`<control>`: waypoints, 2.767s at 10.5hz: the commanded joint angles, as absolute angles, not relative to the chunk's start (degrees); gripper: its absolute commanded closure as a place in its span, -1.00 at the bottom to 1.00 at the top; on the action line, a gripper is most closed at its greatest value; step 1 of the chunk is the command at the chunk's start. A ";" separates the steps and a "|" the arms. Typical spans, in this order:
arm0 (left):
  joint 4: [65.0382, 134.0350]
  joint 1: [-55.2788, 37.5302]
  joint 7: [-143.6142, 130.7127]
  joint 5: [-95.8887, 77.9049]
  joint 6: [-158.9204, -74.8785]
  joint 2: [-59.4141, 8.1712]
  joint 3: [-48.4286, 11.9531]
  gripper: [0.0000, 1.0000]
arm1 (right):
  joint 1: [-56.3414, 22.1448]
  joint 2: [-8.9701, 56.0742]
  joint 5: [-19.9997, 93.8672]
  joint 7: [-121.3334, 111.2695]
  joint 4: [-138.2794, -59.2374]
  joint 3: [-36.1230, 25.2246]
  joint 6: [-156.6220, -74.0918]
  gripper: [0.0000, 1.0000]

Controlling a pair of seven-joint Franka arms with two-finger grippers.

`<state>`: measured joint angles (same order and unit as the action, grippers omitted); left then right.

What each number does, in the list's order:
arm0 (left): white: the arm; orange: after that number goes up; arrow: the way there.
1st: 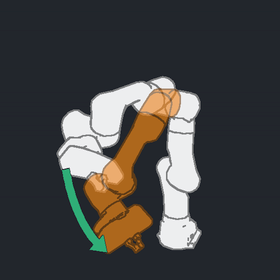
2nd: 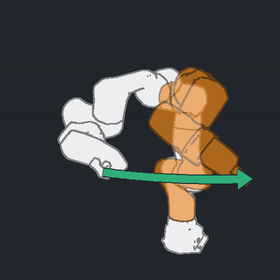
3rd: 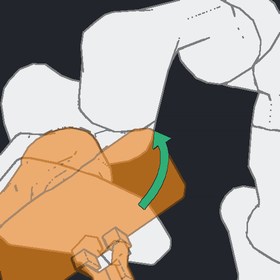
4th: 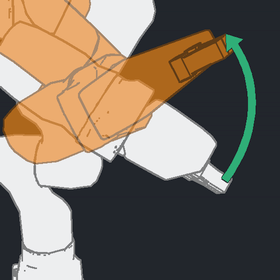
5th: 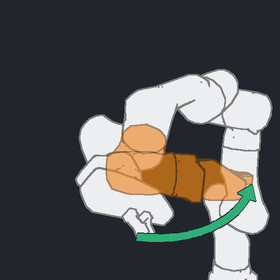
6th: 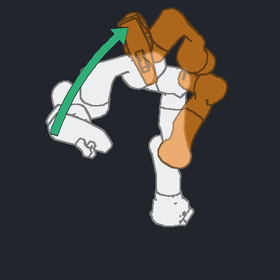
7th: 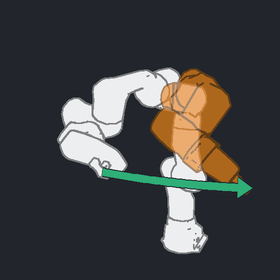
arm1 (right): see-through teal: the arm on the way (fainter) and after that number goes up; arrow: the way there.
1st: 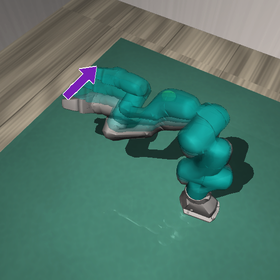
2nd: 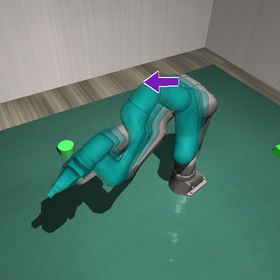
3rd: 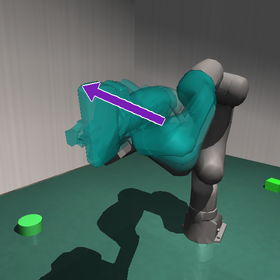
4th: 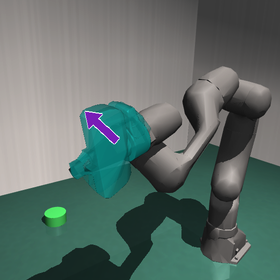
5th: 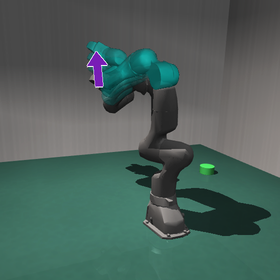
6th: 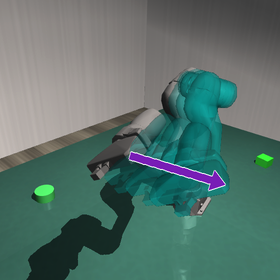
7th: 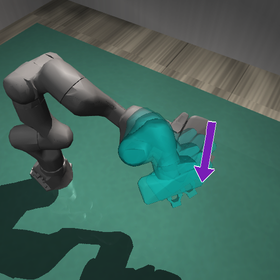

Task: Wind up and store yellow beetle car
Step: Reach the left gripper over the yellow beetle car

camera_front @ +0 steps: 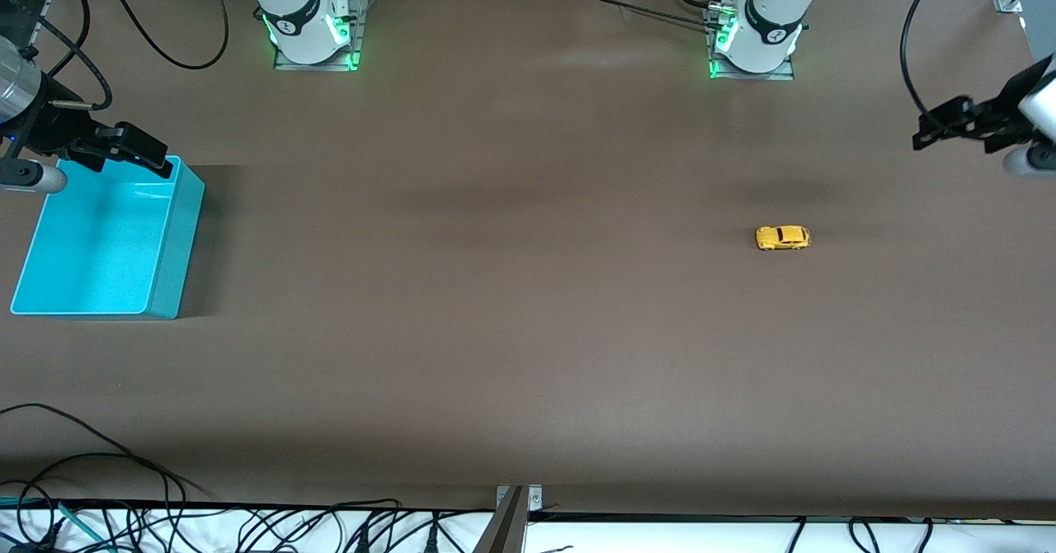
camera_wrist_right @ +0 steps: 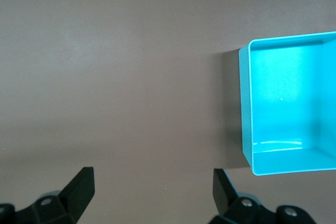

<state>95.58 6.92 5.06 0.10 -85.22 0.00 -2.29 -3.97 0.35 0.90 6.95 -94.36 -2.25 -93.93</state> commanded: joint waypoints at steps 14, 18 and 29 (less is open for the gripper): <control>125.67 7.65 5.45 -0.97 -124.94 -3.60 -1.85 -1.00 | -3.60 0.44 0.62 7.12 -93.16 -1.85 -92.81 -1.00; 129.72 6.07 6.23 -0.79 -132.98 -5.98 -2.81 -1.00 | -3.60 0.44 0.62 7.12 -93.16 -1.85 -92.81 -1.00; 134.38 6.68 87.41 1.05 -144.91 -11.42 -4.04 -1.00 | -3.60 0.35 0.44 7.12 -93.08 -1.85 -92.81 -1.00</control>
<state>133.49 6.55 80.17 0.17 -141.68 -10.01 -3.95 -3.97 0.34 0.90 6.95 -94.32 -2.26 -93.92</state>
